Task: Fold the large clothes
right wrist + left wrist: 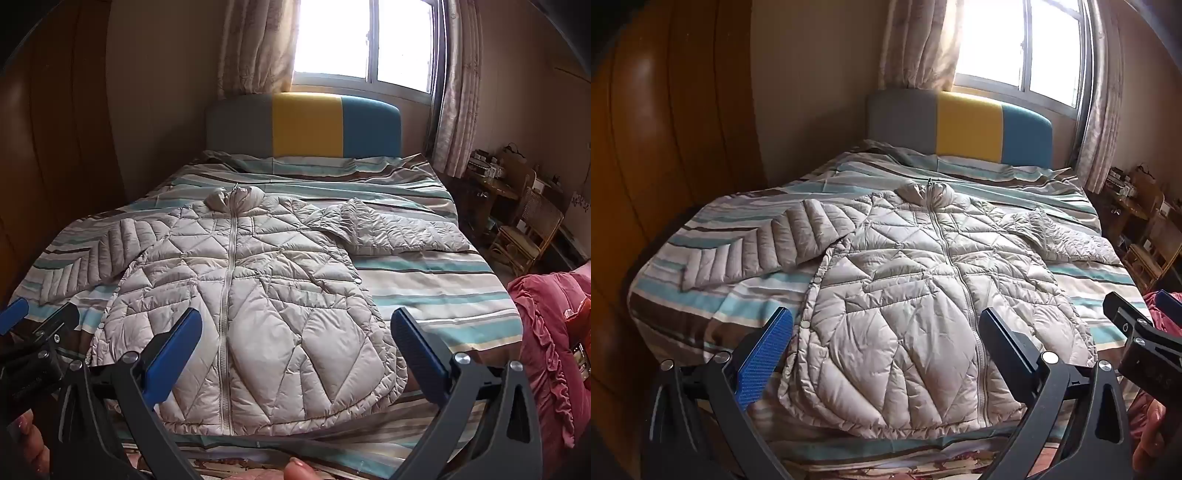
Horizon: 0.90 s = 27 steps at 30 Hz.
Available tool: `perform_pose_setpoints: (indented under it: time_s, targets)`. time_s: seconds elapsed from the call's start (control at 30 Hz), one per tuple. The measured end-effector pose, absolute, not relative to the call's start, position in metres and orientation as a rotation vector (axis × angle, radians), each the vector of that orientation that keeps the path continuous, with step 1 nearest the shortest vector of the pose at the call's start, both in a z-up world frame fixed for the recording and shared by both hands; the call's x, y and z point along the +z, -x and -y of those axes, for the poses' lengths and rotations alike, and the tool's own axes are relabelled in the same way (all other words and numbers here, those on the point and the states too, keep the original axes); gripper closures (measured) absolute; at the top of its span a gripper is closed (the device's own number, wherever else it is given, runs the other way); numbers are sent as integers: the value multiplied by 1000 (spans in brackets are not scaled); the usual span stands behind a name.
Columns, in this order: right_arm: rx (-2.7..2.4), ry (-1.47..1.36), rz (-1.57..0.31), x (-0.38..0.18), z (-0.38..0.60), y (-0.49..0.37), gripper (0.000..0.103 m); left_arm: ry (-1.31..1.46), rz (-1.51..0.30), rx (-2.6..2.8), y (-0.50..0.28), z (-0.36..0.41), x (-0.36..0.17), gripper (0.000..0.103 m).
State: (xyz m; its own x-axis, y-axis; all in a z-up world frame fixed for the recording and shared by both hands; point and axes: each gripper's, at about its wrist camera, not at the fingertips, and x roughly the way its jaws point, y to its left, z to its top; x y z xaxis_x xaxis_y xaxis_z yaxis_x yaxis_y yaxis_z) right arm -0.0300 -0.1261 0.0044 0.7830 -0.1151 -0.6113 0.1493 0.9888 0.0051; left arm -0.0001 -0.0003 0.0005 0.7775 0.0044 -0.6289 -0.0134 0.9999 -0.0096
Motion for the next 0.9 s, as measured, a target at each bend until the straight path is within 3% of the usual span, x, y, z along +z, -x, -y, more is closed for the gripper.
perform_pose_setpoints:
  time_s: [0.9]
  targets:
    - [-142,-57,-674,-1,129,28,2,24,-669,2,3,1,5,3]
